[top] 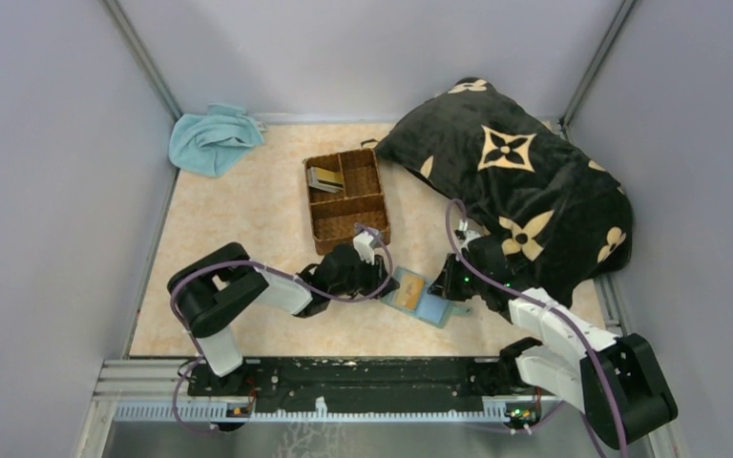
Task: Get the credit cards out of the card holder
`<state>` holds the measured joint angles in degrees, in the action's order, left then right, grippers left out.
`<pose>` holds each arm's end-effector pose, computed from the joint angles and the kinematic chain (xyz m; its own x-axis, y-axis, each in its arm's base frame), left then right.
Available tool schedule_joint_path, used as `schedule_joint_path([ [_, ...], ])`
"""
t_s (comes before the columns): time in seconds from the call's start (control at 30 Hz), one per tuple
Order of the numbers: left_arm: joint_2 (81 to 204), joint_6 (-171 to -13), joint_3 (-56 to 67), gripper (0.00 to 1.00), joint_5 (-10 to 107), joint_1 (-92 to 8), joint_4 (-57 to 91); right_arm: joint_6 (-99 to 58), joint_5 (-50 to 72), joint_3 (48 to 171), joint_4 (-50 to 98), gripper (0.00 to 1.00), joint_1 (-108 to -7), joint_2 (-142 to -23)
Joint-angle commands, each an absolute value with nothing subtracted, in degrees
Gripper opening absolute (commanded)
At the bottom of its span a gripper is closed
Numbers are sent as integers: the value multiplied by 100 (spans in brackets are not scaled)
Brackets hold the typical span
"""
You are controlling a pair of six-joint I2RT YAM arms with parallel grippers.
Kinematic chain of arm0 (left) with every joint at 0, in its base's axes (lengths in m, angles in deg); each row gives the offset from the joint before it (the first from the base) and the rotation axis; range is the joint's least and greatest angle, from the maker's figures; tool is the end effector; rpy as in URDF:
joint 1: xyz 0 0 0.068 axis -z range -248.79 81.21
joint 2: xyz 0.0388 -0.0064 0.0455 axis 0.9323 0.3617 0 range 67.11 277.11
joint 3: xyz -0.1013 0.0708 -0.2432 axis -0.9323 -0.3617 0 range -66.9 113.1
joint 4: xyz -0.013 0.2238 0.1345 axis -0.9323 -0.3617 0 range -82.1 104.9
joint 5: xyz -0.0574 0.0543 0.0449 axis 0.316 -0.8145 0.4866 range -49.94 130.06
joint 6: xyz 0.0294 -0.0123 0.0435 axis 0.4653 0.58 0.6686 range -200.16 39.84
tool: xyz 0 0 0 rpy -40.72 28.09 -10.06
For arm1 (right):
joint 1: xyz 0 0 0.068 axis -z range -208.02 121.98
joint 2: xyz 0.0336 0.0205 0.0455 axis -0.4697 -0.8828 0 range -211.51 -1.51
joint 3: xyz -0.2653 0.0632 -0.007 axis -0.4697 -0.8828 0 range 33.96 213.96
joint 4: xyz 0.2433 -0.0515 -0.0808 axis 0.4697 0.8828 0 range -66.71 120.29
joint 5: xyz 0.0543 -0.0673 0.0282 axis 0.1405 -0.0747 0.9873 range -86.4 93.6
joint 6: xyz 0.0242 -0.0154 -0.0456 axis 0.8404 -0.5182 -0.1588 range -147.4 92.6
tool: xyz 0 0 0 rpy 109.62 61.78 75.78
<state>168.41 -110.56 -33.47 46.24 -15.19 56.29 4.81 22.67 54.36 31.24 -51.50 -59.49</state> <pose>0.1853 -0.2578 0.1193 -0.6620 0.0502 -0.7478 0.6057 0.6234 -0.4944 0.1662 0.0849 0.1587 -0.8664 0.1727 -0.4685 -0.1476 0.8078 0.5707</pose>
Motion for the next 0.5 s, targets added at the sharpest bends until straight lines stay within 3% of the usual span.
schedule_joint_path([
  [0.0, 16919, -11311, -3827, 31, 4717, -1461, 5259, 527, 2153, 5200, 2758, 0, -5167, -6052],
  [0.27, 16539, -11638, -4265, 31, 4638, -1299, 5278, 570, 2203, 5093, 1789, 0, -5166, -7162],
  [0.47, 16276, -11945, -4529, 31, 4489, -1079, 5356, 483, 2261, 5274, 1686, 0, -5170, -7319],
])
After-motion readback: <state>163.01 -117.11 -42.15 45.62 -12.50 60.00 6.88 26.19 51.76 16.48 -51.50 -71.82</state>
